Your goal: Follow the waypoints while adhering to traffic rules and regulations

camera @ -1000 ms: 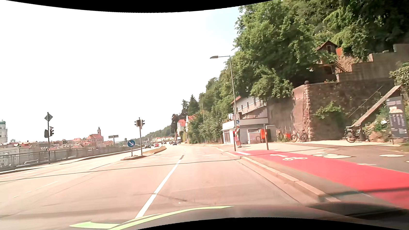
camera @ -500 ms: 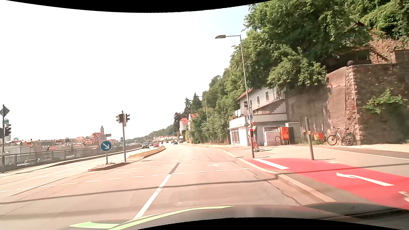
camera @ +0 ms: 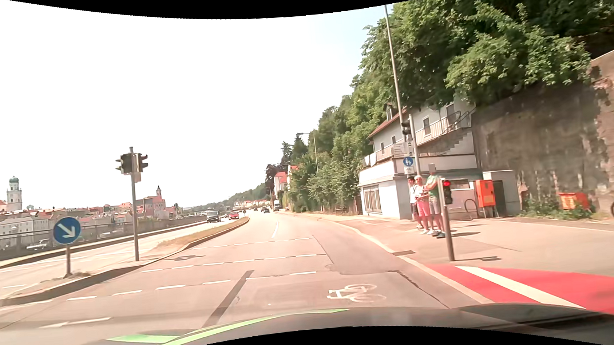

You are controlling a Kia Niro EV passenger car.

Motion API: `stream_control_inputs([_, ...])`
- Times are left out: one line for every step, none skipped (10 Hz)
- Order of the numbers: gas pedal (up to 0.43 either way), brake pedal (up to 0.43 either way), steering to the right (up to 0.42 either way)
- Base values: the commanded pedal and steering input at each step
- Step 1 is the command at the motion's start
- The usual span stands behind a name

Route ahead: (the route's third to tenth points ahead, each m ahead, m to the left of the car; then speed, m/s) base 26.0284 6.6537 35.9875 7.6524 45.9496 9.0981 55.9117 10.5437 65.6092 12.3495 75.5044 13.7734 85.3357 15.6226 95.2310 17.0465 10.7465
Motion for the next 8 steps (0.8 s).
stream_control_inputs([0.118, 0.0, -0.014])
stream_control_inputs([0.118, 0.0, -0.014])
stream_control_inputs([0.118, 0.0, -0.014])
stream_control_inputs([0.118, 0.0, -0.014])
stream_control_inputs([0.118, 0.0, -0.014])
stream_control_inputs([0.118, 0.0, -0.014])
stream_control_inputs([0.118, 0.0, -0.014])
stream_control_inputs([0.118, 0.0, -0.014])
